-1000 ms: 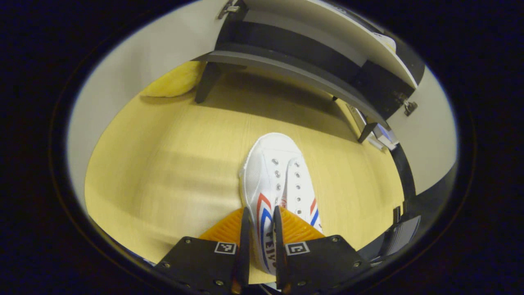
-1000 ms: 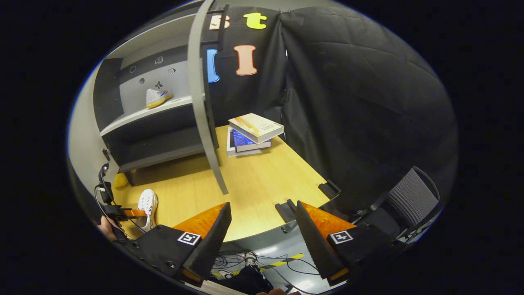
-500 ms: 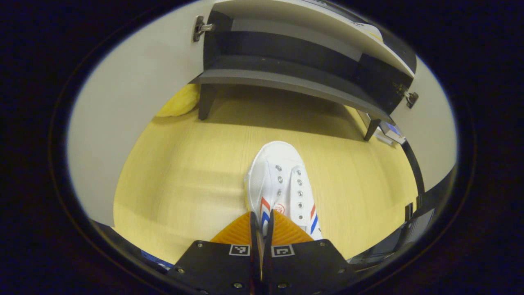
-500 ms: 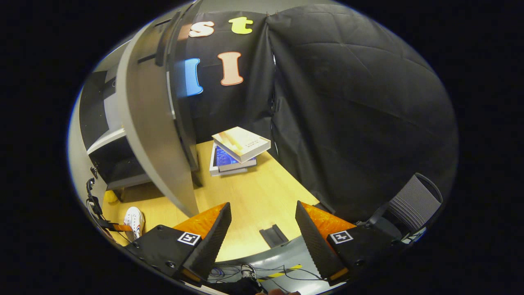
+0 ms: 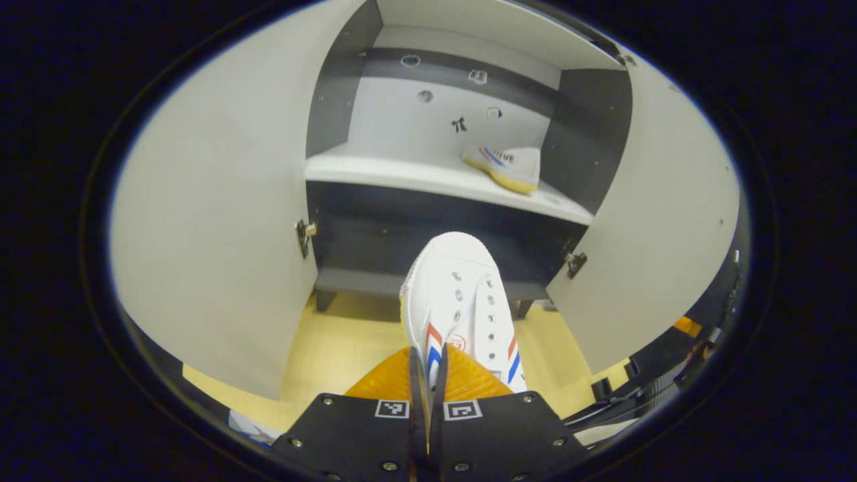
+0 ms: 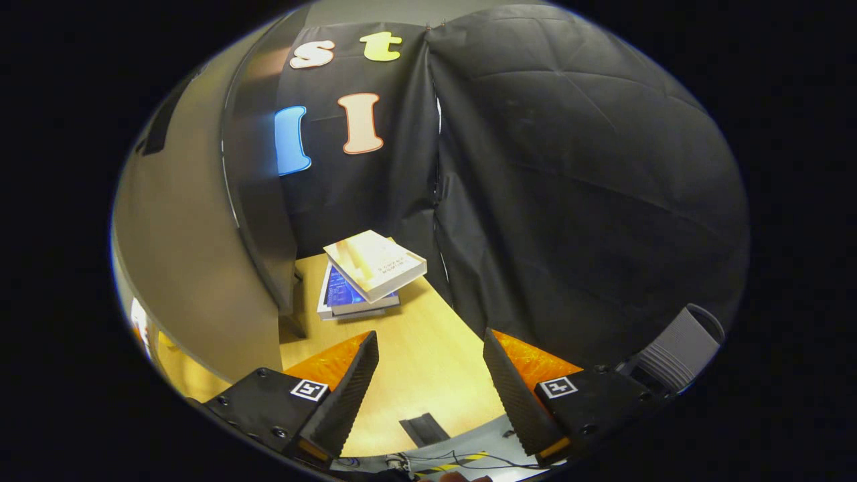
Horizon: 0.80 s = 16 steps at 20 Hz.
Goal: Grab one shoe with the right hand and put it into the shoe cabinet, grab the other shoe with the left hand and put it into the shoe cabinet; then close the right door with the right hand and the left door with the left hand.
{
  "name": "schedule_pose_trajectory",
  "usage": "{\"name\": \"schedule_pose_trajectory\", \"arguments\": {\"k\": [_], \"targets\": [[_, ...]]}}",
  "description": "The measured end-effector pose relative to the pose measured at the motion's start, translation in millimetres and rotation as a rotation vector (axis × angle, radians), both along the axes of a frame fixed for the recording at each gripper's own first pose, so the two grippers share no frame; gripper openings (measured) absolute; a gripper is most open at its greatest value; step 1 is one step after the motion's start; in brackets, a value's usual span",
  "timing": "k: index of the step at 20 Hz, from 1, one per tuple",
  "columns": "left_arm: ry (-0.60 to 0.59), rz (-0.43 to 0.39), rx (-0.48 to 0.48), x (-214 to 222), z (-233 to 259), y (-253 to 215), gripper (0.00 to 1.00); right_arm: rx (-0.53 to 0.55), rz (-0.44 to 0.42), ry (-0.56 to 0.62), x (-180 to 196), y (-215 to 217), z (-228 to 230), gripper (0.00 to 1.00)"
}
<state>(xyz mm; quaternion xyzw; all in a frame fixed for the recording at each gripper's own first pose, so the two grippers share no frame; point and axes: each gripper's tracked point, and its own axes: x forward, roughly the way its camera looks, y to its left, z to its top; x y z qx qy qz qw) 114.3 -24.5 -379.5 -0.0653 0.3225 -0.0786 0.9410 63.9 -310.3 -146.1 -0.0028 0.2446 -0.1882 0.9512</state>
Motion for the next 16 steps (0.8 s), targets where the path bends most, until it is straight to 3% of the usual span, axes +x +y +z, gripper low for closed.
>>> {"name": "schedule_pose_trajectory", "arguments": {"k": [9, 15, 16], "targets": [[-0.197, 0.042, -0.054, 4.8, -3.8, -2.7, 0.03, 0.003, 0.054, -0.006, 34.9, -0.2, -6.1, 0.99], [-0.294, 0.073, -0.060, 7.0, -2.9, -2.6, 0.05, 0.020, 0.003, -0.030, 29.7, -18.2, -0.4, 0.99], [-0.292, 0.077, -0.060, 5.7, -0.8, -2.8, 0.01, 0.021, -0.008, -0.031, 28.2, -22.1, -1.5, 0.99]]}}
